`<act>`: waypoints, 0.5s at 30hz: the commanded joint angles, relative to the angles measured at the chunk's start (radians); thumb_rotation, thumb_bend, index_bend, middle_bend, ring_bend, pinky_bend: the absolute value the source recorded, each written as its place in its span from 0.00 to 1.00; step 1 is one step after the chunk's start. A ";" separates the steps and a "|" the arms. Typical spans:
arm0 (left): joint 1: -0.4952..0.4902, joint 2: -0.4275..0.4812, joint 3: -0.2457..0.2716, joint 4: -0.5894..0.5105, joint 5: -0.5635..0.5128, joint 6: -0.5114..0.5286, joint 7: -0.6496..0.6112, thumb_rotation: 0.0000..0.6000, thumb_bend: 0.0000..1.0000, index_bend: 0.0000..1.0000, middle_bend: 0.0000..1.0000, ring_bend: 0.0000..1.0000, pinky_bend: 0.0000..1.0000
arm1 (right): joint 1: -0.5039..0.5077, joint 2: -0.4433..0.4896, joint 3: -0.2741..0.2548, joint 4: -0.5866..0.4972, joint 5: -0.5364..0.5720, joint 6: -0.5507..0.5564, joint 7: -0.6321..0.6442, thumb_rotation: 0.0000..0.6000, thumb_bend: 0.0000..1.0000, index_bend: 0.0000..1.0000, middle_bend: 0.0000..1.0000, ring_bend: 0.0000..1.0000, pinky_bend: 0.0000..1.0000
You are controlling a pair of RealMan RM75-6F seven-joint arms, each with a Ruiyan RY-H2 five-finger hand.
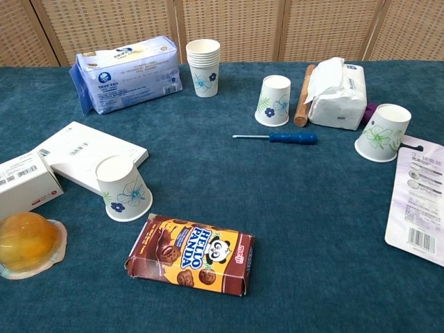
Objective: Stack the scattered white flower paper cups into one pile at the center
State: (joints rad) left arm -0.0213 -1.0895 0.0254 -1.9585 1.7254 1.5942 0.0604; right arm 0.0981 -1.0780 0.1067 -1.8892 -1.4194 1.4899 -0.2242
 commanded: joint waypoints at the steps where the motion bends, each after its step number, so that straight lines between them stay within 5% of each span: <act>1: 0.000 -0.001 0.000 0.000 0.001 -0.001 0.001 1.00 0.45 0.05 0.03 0.00 0.05 | 0.000 0.000 0.000 0.001 0.002 -0.002 0.003 1.00 0.36 0.00 0.01 0.00 0.00; 15: -0.006 0.000 -0.004 -0.007 0.011 -0.001 0.006 1.00 0.45 0.05 0.03 0.00 0.05 | 0.006 0.004 -0.004 -0.003 -0.012 -0.014 0.019 1.00 0.36 0.00 0.01 0.00 0.00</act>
State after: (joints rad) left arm -0.0266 -1.0896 0.0219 -1.9658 1.7365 1.5932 0.0664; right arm 0.1036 -1.0737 0.1023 -1.8920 -1.4309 1.4758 -0.2053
